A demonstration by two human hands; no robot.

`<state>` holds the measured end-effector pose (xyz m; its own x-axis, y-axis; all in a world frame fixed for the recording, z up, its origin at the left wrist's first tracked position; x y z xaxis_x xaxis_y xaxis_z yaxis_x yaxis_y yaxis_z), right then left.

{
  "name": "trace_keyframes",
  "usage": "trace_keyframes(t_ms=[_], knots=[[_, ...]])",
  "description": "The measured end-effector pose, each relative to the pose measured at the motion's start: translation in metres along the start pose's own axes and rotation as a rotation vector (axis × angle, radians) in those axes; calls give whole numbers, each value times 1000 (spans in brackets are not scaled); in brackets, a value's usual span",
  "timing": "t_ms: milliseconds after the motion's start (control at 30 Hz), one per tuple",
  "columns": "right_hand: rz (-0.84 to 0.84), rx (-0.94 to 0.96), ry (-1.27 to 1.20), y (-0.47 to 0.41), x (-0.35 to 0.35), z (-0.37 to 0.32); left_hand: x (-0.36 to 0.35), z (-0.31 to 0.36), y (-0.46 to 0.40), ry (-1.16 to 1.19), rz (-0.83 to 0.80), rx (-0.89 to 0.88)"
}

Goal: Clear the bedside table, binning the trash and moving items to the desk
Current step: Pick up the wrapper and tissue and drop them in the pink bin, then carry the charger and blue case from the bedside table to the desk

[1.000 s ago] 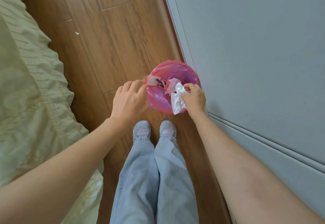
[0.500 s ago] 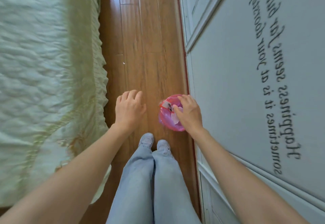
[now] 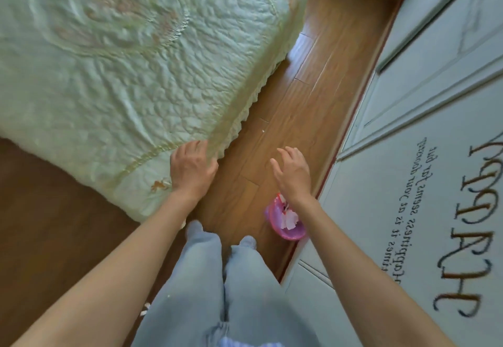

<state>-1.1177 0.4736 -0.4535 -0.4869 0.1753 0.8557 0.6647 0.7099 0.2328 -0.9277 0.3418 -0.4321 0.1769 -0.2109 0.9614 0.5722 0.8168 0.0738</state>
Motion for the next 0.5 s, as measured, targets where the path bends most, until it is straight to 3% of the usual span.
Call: trace_keyframes(t_ms=[267,500], knots=[[-137,369,146,55,-35,-153,89,-137,102,5,118,331],[-191,617,255,123,-84,-294,164,-260,189,-70,207,468]])
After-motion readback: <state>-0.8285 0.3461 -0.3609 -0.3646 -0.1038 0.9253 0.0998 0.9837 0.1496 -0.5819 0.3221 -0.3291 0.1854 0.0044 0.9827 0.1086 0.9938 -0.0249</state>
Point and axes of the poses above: each hand's wrist, its own y-axis away from the middle knuckle, its own x-axis out of the back of the hand, z = x × y, the point moved 6 cm from there along -y, towards the middle knuckle, and after that the axes turned 4 degrees about -x, right-handed, at the moved point
